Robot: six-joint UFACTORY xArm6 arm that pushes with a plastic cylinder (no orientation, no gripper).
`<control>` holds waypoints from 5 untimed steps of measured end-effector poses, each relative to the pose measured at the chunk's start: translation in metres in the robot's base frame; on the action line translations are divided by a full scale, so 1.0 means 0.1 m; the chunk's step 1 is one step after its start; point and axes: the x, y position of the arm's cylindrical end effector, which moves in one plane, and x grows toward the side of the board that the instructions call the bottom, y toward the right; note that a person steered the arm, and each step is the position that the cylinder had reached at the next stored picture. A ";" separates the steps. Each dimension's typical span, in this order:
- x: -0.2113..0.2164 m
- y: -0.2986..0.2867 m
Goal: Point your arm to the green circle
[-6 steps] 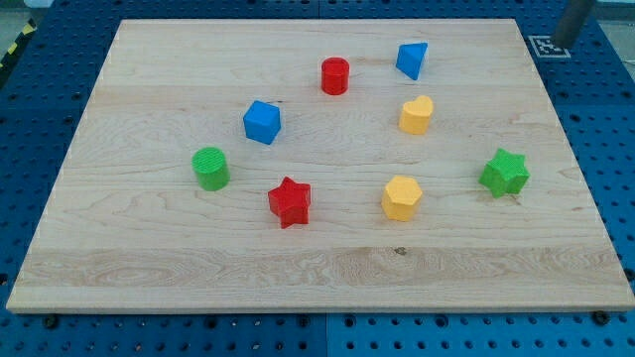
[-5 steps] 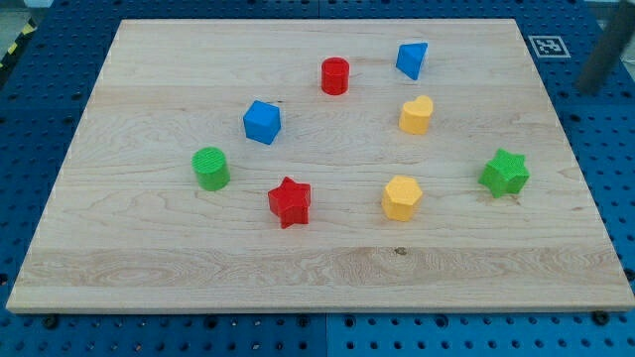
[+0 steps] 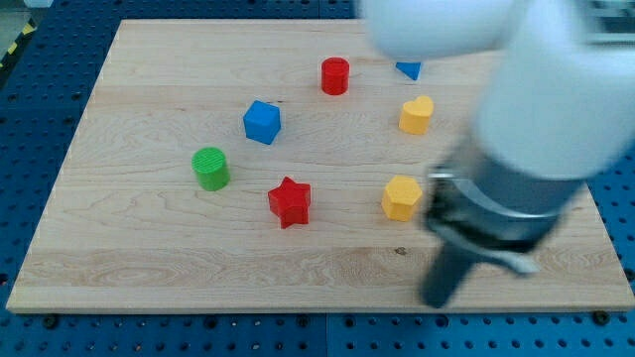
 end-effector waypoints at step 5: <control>-1.17 -2.30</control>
